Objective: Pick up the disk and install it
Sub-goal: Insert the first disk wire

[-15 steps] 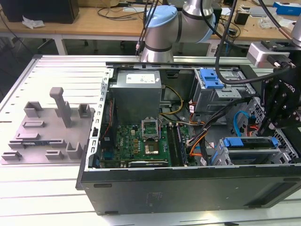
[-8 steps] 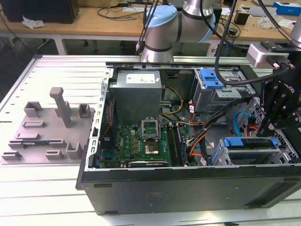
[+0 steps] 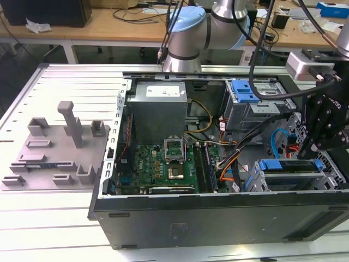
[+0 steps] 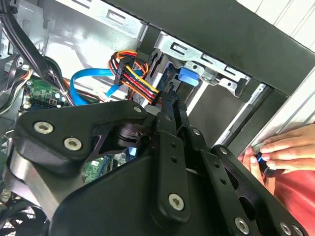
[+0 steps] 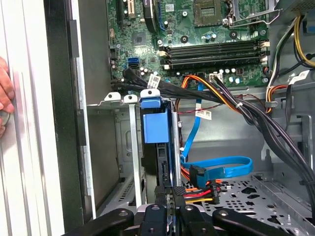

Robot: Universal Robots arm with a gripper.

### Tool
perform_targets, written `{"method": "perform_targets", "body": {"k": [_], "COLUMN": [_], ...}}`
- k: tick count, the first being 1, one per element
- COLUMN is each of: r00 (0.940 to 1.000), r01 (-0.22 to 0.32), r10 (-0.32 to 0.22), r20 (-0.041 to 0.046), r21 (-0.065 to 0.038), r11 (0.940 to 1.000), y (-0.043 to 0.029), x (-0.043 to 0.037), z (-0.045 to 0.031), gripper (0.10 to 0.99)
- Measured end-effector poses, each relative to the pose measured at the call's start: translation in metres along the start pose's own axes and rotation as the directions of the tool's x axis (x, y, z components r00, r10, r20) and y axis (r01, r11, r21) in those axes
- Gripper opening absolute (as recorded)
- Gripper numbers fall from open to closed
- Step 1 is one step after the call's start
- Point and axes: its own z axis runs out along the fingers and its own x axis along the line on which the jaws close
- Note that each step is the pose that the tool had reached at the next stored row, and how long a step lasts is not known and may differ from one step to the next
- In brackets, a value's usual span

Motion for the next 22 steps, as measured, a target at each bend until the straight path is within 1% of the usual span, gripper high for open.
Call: {"method": "perform_targets", "body": {"k": [20,22], "r00": [1.0,1.0], "r01": [0.0,0.0], "r10": [0.0,0.0], "r20": [0.0001,0.0001], "r21": [0.0,0.0], "r11": [1.0,1.0], "y": [-0.0001,-0.0003], "x": [-0.0007,-0.0008], "z": [0.0058,0.0075], "gripper": [0.165,0.165]}}
